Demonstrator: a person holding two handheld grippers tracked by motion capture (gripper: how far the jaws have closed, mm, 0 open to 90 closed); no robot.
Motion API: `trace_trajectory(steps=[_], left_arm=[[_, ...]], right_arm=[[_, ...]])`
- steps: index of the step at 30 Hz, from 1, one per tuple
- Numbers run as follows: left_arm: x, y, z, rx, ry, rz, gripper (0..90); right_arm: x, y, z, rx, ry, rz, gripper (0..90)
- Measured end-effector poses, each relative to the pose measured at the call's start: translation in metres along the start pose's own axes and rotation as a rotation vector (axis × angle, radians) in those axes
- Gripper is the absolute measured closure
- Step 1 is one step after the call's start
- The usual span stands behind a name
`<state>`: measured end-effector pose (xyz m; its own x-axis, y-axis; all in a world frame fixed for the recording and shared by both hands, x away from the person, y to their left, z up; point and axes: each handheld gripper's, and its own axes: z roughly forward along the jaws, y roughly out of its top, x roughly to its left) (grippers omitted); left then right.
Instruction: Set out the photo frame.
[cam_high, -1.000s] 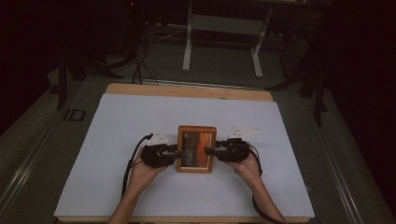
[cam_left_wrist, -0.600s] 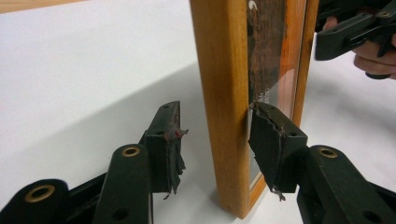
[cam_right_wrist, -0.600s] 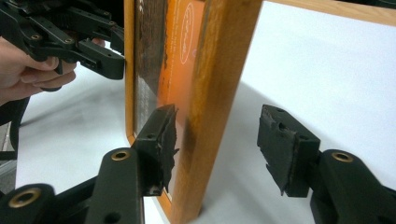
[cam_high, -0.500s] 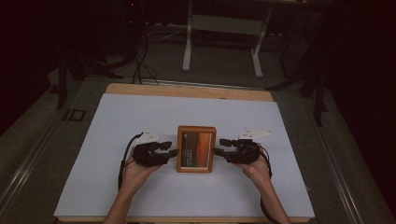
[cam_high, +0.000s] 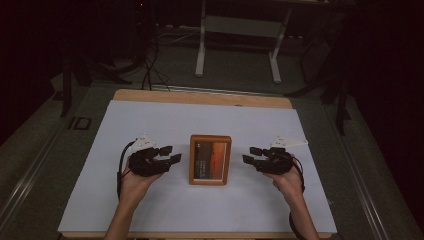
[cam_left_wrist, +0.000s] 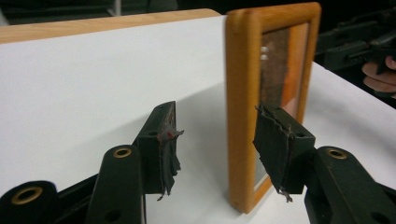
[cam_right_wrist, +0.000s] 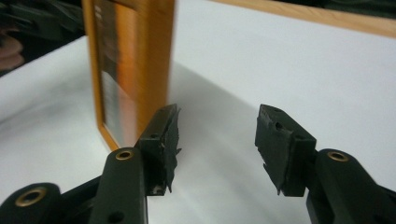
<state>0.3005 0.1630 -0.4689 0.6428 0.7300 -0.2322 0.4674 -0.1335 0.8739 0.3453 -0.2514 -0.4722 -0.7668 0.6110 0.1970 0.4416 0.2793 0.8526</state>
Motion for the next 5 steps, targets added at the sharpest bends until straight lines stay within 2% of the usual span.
trace_trajectory(steps=[3, 4, 5], left_arm=[[0.007, -0.004, -0.002, 0.012, 0.049, -0.017, 47.8], [0.007, -0.004, -0.002, 0.012, 0.049, -0.017, 47.6], [0.013, -0.009, -0.002, 0.039, 0.101, -0.023, 47.6]], right_arm=[[-0.006, -0.005, -0.003, 0.017, -0.023, 0.018, 48.3], [-0.006, -0.005, -0.003, 0.017, -0.023, 0.018, 48.3], [-0.008, -0.006, -0.004, 0.029, -0.04, 0.017, 47.6]])
